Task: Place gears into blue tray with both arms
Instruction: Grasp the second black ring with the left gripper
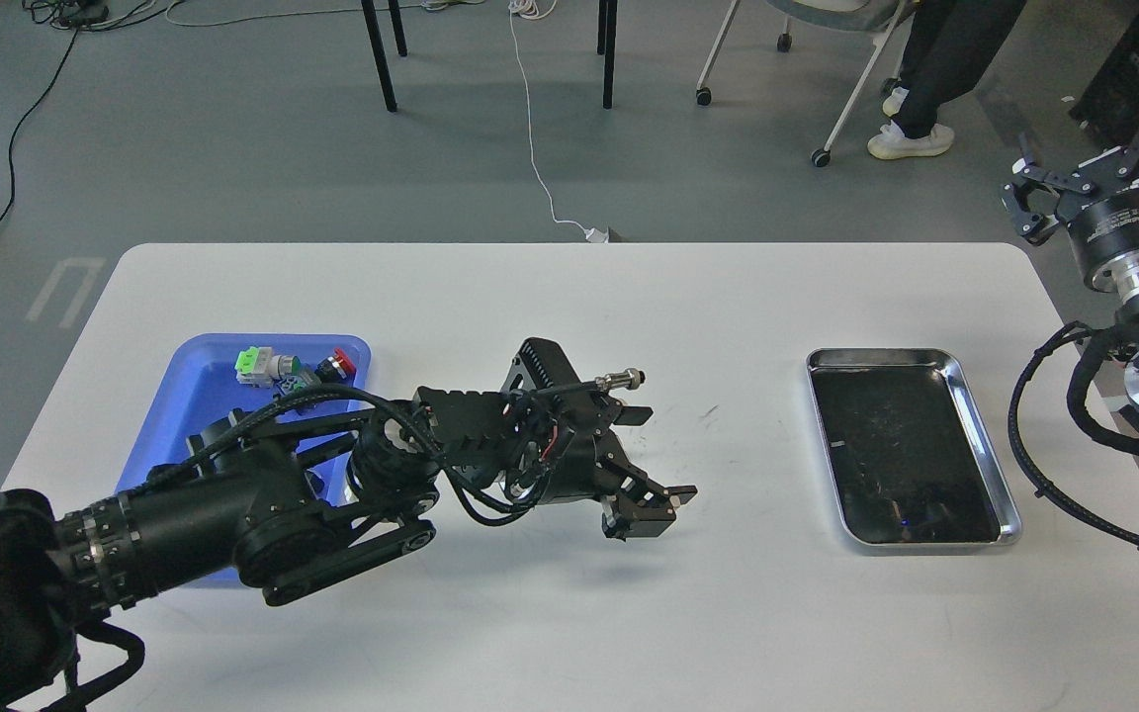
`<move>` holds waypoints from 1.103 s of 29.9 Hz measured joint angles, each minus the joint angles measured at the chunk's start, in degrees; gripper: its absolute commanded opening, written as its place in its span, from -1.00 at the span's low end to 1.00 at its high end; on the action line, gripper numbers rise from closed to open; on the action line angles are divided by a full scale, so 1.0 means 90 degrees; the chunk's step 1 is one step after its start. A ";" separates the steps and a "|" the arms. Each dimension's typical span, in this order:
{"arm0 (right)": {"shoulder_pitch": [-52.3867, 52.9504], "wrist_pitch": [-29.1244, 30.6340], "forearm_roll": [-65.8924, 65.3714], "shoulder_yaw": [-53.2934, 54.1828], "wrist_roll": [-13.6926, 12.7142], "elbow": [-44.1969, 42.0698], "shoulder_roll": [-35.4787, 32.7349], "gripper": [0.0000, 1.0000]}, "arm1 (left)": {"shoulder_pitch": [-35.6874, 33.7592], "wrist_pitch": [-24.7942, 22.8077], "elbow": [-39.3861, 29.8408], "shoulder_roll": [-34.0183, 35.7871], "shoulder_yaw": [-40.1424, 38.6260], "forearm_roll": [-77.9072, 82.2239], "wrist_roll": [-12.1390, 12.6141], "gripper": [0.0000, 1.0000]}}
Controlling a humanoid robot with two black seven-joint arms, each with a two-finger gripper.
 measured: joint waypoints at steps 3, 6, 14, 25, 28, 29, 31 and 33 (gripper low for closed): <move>-0.0093 0.0120 0.0001 0.0036 0.0002 0.0013 0.0009 0.98 | 0.0060 0.0112 0.0266 -0.0016 0.0151 0.0019 0.0001 0.76; -0.0249 0.0526 0.0000 0.0047 0.0000 0.0017 0.0006 0.98 | 0.0138 0.0151 0.0390 -0.0021 0.0198 0.0021 0.0003 0.74; -0.0629 0.1138 0.0000 0.0101 0.0044 -0.0033 -0.0006 0.98 | 0.0200 0.0158 0.0431 -0.0012 0.0204 0.0021 0.0021 0.68; -0.0786 0.1144 0.0000 0.0117 0.0071 -0.0035 0.0012 0.99 | 0.0248 0.0159 0.0770 -0.0012 0.0204 0.0021 0.0079 0.12; -0.0790 0.1144 0.0000 0.0126 0.0072 -0.0022 0.0012 0.99 | 0.0257 0.0161 0.0867 -0.0014 0.0209 0.0021 0.0061 0.05; -0.0790 0.1144 0.0000 0.0127 0.0072 -0.0020 0.0012 0.98 | 0.0279 0.0165 0.0924 -0.0011 0.0209 0.0021 0.0056 0.05; -0.0791 0.1144 0.0000 0.0131 0.0072 -0.0015 0.0011 0.98 | 0.0337 0.0178 0.1018 0.0003 0.0209 0.0020 0.0048 0.04; -0.0791 0.1144 0.0000 0.0138 0.0073 -0.0013 0.0000 0.99 | 0.0381 0.0199 0.1061 0.0016 0.0209 0.0021 0.0043 -0.07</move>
